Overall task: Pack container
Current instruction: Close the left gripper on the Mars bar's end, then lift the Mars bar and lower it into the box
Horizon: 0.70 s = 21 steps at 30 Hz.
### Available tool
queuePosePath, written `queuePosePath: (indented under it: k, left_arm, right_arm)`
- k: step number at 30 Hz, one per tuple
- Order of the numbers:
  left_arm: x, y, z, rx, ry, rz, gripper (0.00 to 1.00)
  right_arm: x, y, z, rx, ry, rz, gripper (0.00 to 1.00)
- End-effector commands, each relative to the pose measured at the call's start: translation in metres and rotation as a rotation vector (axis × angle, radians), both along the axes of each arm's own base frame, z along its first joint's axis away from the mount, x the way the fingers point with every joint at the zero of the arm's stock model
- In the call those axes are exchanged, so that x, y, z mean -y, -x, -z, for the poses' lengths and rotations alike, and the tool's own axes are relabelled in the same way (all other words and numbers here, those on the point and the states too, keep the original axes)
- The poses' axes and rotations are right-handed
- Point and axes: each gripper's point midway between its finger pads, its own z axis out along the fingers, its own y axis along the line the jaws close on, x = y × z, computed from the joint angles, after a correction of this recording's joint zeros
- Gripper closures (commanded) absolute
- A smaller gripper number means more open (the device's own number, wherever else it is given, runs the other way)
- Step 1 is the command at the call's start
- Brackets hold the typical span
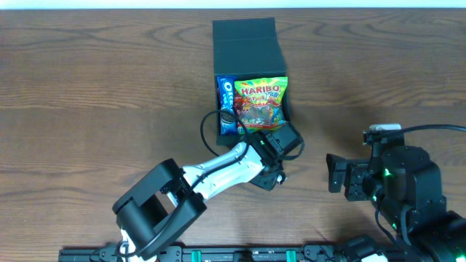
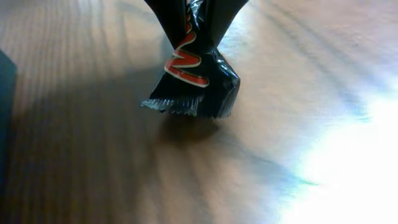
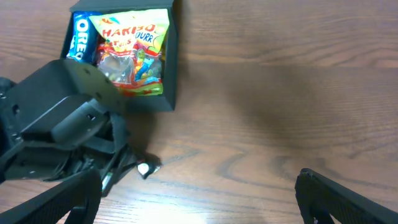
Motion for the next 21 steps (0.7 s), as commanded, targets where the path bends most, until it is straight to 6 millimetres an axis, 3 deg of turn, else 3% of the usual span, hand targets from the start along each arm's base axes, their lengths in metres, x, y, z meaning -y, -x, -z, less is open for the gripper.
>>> queuePosePath:
  k: [1, 8, 13, 18, 21]
  left_arm:
    - [-0.010, -0.002, -0.026, 0.052, -0.007, -0.003, 0.94]
    - [-0.028, 0.002, -0.068, 0.157, -0.030, 0.017, 0.94]
    - [-0.025, -0.013, -0.108, 0.356, 0.001, 0.257, 0.94]
    - [-0.019, -0.037, -0.167, 0.635, -0.050, 0.587, 0.94]
    - [-0.028, -0.055, -0.199, 0.723, -0.115, 0.752, 0.94]
  right_arm:
    - [0.001, 0.000, -0.001, 0.005, -0.001, 0.011, 0.01]
    - [0.001, 0.000, -0.001, 0.005, -0.001, 0.011, 0.01]
    - [0.001, 0.000, -0.001, 0.005, -0.001, 0.011, 0.01]
    - [0.001, 0.000, -0.001, 0.005, -0.001, 0.011, 0.01]
    - [0.001, 0.000, -0.001, 0.005, -0.001, 0.011, 0.01]
